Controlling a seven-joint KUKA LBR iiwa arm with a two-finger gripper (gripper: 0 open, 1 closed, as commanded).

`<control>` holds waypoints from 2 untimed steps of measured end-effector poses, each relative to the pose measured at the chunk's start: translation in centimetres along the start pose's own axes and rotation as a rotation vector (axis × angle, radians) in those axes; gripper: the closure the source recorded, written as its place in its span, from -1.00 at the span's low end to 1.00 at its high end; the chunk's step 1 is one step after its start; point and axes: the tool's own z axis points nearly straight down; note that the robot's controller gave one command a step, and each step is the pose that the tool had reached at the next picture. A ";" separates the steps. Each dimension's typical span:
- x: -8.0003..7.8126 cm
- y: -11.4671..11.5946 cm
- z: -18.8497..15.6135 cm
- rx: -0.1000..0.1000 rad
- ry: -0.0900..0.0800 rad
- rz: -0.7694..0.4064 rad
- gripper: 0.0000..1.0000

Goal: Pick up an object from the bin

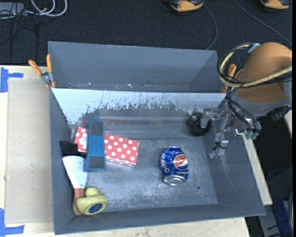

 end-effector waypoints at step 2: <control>1.6 4.4 5.2 0.001 -0.003 -0.061 -1.00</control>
Offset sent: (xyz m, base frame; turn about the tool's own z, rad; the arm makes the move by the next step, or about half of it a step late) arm -0.0271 0.0741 -0.0858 -0.1031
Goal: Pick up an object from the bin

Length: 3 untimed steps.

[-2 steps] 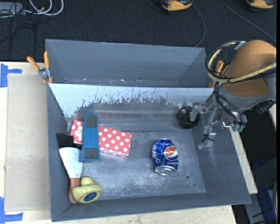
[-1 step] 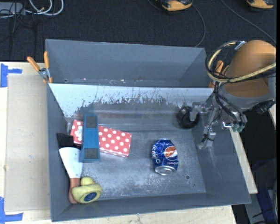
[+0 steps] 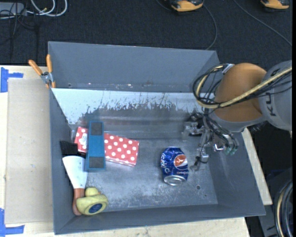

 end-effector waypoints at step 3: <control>4.1 2.3 5.4 -0.006 0.012 0.038 -1.00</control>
Offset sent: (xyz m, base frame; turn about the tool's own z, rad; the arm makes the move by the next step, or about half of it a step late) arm -0.0231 0.0337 -0.0596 -0.0401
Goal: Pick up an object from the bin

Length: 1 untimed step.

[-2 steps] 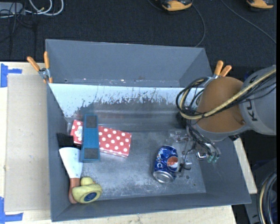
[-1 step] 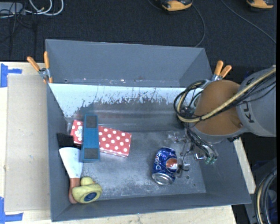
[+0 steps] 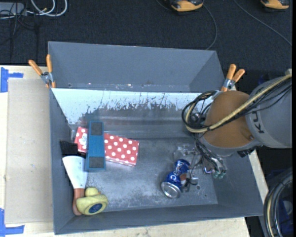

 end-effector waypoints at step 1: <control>1.8 0.3 0.7 0.004 -0.006 -0.045 1.00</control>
Offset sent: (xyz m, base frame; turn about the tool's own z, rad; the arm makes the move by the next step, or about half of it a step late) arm 0.0000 0.0000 0.0000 0.0000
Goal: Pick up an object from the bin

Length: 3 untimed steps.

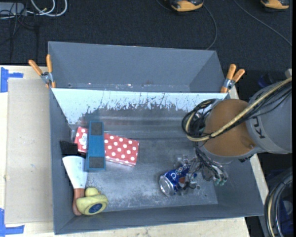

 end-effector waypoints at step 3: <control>-0.4 -0.8 -6.7 0.002 -0.012 -0.010 1.00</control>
Offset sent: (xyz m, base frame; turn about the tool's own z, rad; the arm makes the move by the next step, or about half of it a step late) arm -0.0048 -0.0022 0.0915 -0.0096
